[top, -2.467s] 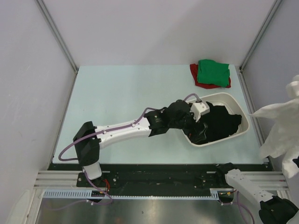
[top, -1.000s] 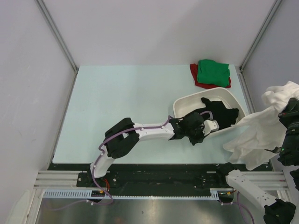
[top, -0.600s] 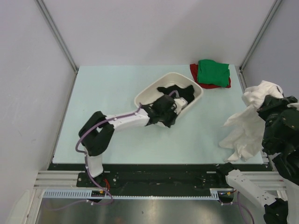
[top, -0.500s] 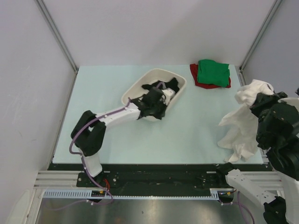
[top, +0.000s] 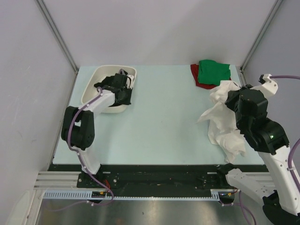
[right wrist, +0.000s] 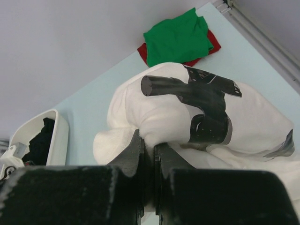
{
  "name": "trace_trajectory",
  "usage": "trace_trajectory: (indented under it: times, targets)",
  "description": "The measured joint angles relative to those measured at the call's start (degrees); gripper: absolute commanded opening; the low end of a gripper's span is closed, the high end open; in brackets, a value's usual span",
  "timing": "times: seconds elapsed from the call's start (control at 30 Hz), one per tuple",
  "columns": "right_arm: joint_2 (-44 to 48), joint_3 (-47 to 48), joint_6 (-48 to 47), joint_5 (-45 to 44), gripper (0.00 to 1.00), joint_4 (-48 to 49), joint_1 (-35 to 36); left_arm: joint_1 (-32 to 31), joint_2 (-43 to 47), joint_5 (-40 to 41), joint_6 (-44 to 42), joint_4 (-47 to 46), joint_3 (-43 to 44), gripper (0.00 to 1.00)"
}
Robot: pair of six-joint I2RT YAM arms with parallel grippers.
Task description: Fold and stack the t-shirts
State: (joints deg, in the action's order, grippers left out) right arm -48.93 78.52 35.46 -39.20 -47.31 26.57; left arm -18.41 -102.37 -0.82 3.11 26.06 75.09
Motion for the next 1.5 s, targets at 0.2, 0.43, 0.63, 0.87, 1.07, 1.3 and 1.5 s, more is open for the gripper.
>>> trace_trajectory:
  times: [0.2, 0.43, 0.63, 0.87, 1.07, 1.3, 1.5]
  targets:
    - [-0.2, -1.5, 1.0, 2.7, 0.00, 2.2, 0.0, 4.3, -6.6, -0.9, -1.2, -2.0, 4.6, 0.00]
    - [-0.8, -5.2, 1.4, 5.7, 0.00, 4.5, 0.0, 8.3, -12.0, -0.9, -2.3, -3.6, 8.6, 0.00]
    - [-1.7, -9.3, 1.5, 8.3, 0.00, 6.4, 0.0, 13.0, -12.9, -1.1, -3.2, -4.6, 8.9, 0.00]
    - [-2.2, -12.0, 1.9, 11.7, 0.00, 8.7, 0.0, 18.2, -15.0, -1.3, -3.2, -3.6, 12.2, 0.00]
    - [-2.3, -12.6, 2.0, 13.3, 0.00, 9.6, 0.0, 20.1, -18.2, -1.3, -3.8, -1.8, 17.2, 0.00]
    - [-2.2, -14.2, 2.0, 14.0, 0.00, 10.1, 0.0, 21.3, -19.1, -2.4, -4.6, -0.9, 18.5, 0.55]
    - [-2.9, -14.3, 2.0, 14.7, 0.00, 11.4, 0.3, 25.1, -19.3, -3.9, -2.7, 0.9, 18.1, 1.00]
